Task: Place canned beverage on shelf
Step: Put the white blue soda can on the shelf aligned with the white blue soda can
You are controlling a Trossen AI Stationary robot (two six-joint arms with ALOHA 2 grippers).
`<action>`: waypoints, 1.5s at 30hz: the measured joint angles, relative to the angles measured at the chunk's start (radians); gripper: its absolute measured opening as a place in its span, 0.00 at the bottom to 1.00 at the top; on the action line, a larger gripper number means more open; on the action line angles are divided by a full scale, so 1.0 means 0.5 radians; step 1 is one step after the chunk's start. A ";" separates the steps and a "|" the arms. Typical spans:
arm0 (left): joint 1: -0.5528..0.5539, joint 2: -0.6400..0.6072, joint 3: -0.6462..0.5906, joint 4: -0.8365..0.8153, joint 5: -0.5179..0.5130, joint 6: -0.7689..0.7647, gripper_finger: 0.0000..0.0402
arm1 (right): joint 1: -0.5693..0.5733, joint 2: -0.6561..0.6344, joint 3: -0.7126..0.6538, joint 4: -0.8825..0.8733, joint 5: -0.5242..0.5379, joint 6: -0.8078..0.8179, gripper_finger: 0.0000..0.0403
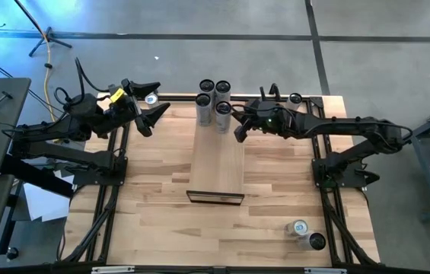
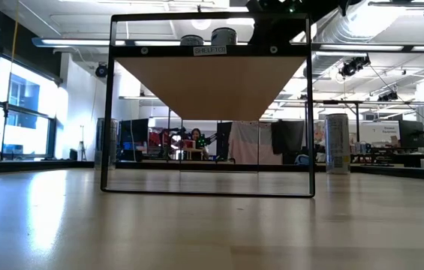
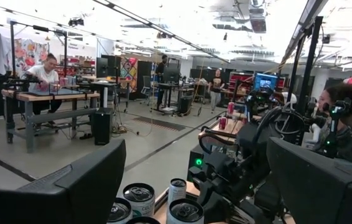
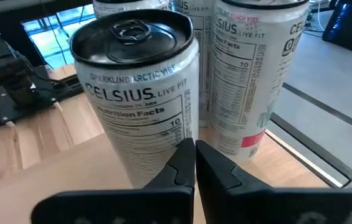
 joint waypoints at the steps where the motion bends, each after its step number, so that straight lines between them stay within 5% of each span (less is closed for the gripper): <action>1: 0.000 0.000 0.000 0.000 0.000 0.000 0.89 | 0.000 0.006 0.000 0.004 -0.005 0.010 0.00; 31: 0.000 0.000 0.001 -0.001 0.001 0.002 0.89 | 0.235 0.010 0.000 -0.001 -0.022 0.135 0.00; 45: -0.001 0.000 0.001 -0.001 0.002 0.001 0.89 | 0.368 0.309 -0.001 0.329 0.158 0.237 0.00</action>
